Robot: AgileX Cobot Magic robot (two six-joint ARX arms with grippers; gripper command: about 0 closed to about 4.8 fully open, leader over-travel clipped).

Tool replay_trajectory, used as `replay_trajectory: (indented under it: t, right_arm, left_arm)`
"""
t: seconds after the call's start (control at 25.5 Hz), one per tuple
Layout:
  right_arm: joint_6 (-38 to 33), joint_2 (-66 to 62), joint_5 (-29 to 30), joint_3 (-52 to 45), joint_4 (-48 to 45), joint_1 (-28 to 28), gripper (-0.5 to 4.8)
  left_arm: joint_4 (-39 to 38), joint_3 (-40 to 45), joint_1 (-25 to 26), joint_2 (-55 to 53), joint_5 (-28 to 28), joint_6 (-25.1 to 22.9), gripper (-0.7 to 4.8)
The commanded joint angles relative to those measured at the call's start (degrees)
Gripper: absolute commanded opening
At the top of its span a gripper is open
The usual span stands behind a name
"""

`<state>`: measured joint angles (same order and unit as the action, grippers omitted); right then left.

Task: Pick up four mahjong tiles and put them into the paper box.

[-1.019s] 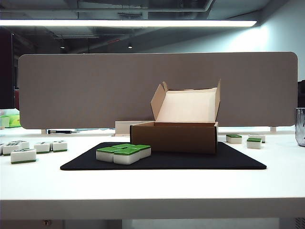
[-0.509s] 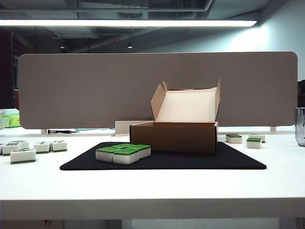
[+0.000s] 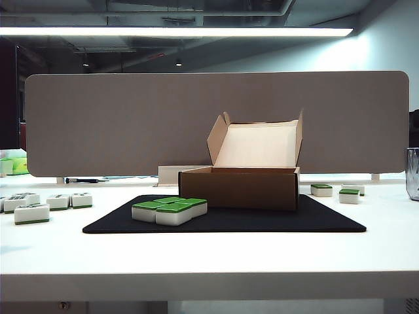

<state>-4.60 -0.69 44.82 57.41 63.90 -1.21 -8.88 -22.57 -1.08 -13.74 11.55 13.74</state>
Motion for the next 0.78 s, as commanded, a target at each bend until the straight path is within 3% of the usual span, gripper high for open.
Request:
replay_trajectory:
  t: [0.04,0.2,0.35,0.78]
  right_arm:
    - [0.17,0.70,0.09,0.11,-0.72,-0.07,-0.01]
    - [0.17,0.70,0.09,0.11,-0.72,-0.07,-0.01]
    - [0.17,0.70,0.04,0.11,-0.74,-0.07,-0.01]
    - [0.17,0.70,0.02,0.11,-0.68,-0.07,-0.01]
  left_arm:
    - [0.37,-4.76,-0.02,-7.04,1.57,-0.31,-0.05]
    - [0.37,-11.98,-0.07,-19.06,2.14,-1.51,-0.05]
    - [-0.37,-21.79,-0.42,-34.32,7.87,-1.49,-0.05]
    - [-5.70,-38.25,-8.96,-54.18,7.93,-4.85,-0.05]
